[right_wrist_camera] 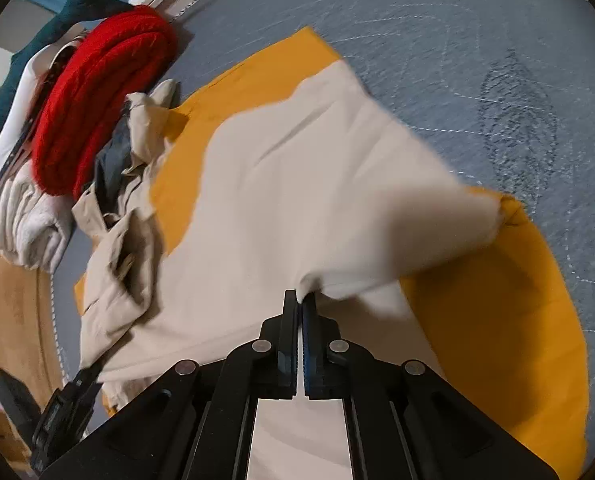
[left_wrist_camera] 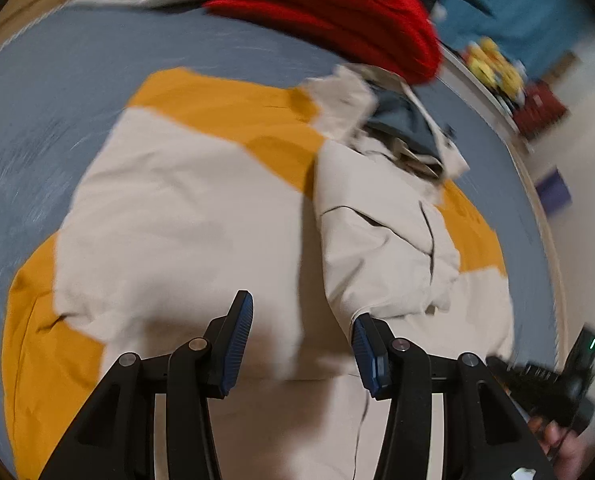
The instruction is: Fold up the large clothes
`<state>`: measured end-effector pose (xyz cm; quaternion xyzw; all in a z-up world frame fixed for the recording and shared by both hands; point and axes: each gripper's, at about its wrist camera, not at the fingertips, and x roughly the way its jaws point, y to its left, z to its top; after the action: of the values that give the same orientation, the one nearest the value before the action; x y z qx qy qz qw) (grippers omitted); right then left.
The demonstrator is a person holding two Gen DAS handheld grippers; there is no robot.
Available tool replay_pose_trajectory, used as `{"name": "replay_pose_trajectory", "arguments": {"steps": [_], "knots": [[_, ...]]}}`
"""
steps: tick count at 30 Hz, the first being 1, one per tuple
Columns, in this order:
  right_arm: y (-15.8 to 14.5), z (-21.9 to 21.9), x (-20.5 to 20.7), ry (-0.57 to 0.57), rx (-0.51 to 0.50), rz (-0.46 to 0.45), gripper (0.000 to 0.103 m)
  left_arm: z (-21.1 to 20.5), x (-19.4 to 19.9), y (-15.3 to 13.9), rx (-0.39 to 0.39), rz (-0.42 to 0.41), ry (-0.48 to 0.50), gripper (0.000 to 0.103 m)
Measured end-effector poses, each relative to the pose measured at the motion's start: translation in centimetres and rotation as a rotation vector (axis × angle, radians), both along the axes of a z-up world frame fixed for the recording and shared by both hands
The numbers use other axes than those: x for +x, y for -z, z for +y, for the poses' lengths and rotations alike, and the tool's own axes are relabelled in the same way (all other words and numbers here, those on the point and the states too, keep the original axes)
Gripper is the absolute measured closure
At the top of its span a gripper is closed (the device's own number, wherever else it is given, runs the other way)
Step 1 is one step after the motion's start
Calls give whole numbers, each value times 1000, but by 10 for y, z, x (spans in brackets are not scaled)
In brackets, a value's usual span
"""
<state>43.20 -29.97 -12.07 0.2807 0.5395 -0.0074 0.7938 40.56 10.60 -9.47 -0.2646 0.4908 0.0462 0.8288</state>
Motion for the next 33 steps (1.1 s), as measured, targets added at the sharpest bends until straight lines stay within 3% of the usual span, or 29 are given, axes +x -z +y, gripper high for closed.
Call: {"name": "replay_pose_trajectory", "arguments": {"steps": [1, 3, 4, 5, 7, 11, 14, 17, 21, 24, 27, 30, 33], "knots": [[1, -2, 0, 9, -9, 4, 103, 5, -2, 1, -8, 6, -18, 57], [2, -4, 2, 6, -7, 14, 103, 21, -7, -2, 54, 18, -71, 57], [-1, -5, 1, 19, -69, 9, 103, 23, -7, -1, 53, 23, -69, 57], [-3, -6, 1, 19, -106, -5, 103, 25, -6, 3, 24, 45, -46, 57], [-4, -9, 1, 27, -85, -17, 103, 23, -4, 8, 16, 86, 0, 57], [-15, -1, -2, 18, -78, -60, 100, 4, 1, 4, 157, 130, 121, 56], [-33, 12, -6, 9, -95, -140, 98, -2, -1, -15, 231, 75, 173, 51], [-38, 28, 1, -80, -46, -184, 95, -11, -4, -33, 291, -11, 198, 46], [-21, 37, 10, -127, 20, -111, 90, -24, 0, -35, 320, -78, 204, 46], [1, 36, 15, -127, 7, -3, 87, -30, 4, -47, 379, -152, 188, 46], [20, 28, 17, -95, -2, 93, 87, -33, 8, -53, 355, -196, 177, 44], [23, 23, 18, -90, 8, 105, 87, -37, 9, -56, 360, -235, 176, 44], [23, 23, 20, -100, -8, 110, 87, -37, 4, -67, 312, -302, 176, 44]]}}
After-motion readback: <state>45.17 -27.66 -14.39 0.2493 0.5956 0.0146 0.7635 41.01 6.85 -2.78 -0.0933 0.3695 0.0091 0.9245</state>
